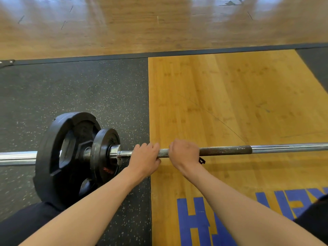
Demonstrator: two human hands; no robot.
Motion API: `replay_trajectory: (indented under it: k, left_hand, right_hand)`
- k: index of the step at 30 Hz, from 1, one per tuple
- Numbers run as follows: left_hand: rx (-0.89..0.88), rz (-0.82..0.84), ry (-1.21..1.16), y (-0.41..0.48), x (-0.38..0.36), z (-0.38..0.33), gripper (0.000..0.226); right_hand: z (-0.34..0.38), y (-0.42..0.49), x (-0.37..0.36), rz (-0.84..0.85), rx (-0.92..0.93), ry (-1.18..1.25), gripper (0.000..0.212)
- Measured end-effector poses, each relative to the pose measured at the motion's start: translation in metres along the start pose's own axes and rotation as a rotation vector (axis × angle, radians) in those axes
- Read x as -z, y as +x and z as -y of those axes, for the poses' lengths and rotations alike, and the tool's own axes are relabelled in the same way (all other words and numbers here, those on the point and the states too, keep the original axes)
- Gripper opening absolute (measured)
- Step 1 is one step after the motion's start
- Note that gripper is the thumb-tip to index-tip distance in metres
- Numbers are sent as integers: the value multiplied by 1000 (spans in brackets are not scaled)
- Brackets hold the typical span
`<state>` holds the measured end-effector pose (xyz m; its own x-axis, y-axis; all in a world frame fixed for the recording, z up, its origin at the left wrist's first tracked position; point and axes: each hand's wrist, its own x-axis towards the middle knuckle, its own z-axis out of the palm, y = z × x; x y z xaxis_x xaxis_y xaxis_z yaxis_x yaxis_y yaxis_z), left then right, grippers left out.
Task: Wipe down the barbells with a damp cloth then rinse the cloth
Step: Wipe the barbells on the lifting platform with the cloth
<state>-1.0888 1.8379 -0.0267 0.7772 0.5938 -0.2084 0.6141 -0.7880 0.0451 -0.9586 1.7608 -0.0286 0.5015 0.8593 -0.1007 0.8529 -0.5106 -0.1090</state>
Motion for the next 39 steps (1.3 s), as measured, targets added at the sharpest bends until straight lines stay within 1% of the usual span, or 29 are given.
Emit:
replay_trajectory:
  k: [1, 3, 5, 7, 8, 10, 14, 16, 18, 19, 21, 23, 25, 28, 29, 31, 34, 36, 39]
  left_hand:
    - [-4, -1, -5, 0, -1, 0, 23]
    - [-7, -5, -2, 0, -1, 1, 23]
    - [-4, -5, -12, 2, 0, -1, 20]
    - [-4, 12, -32, 7, 1, -9, 18]
    - [0, 26, -42, 9, 2, -13, 18]
    - [10, 46, -63, 13, 2, -21, 20]
    - [4, 33, -72, 19, -3, -26, 21]
    - [3, 17, -64, 20, -4, -25, 20]
    - [-10, -4, -55, 21, -5, -25, 19]
    - [-15, -11, -53, 21, -5, -24, 19]
    - [-16, -9, -53, 20, -3, -24, 20]
    - [-19, -22, -65, 20, -3, -27, 21]
    - [-44, -43, -61, 20, -4, -34, 20]
    - [-77, -53, -64, 25, -4, -47, 18]
    - [-92, -46, -68, 27, -4, -52, 18]
    - [-111, -30, -65, 32, -4, -61, 18]
    - [-122, -12, -93, 37, -3, -69, 20]
    - [-121, 3, -117, 38, -5, -70, 20]
    - [-150, -18, -63, 40, -7, -69, 18]
  right_hand:
    - [8, -2, -3, -1, 25, 20, 28]
    - [10, -12, -10, -112, 123, 95, 32]
    - [-12, -25, -28, -244, 270, 115, 30]
    - [-43, -37, -39, -300, 375, 59, 29]
    - [-57, -41, -41, -320, 389, 33, 34]
    - [-84, -47, -45, -364, 353, -12, 41]
    - [-119, -42, -36, -421, 264, -32, 34]
    - [-109, -30, -25, -400, 159, 34, 35]
    - [-82, -18, -19, -362, 16, 81, 39]
    - [-69, -11, -16, -308, -24, 87, 40]
    - [-48, -1, -16, -196, -45, 97, 42]
    - [-38, 0, -18, -212, 12, 119, 40]
    - [-42, -10, -21, -264, 154, 107, 36]
    - [-75, -36, -27, -279, 375, 75, 31]
    - [-93, -43, -27, -291, 404, 69, 33]
    - [-127, -47, -23, -335, 344, 61, 33]
    - [-151, -36, -14, -348, 115, 14, 35]
    - [-143, -28, -8, -316, 18, 47, 38]
    - [-115, -15, -11, -236, -14, 64, 44]
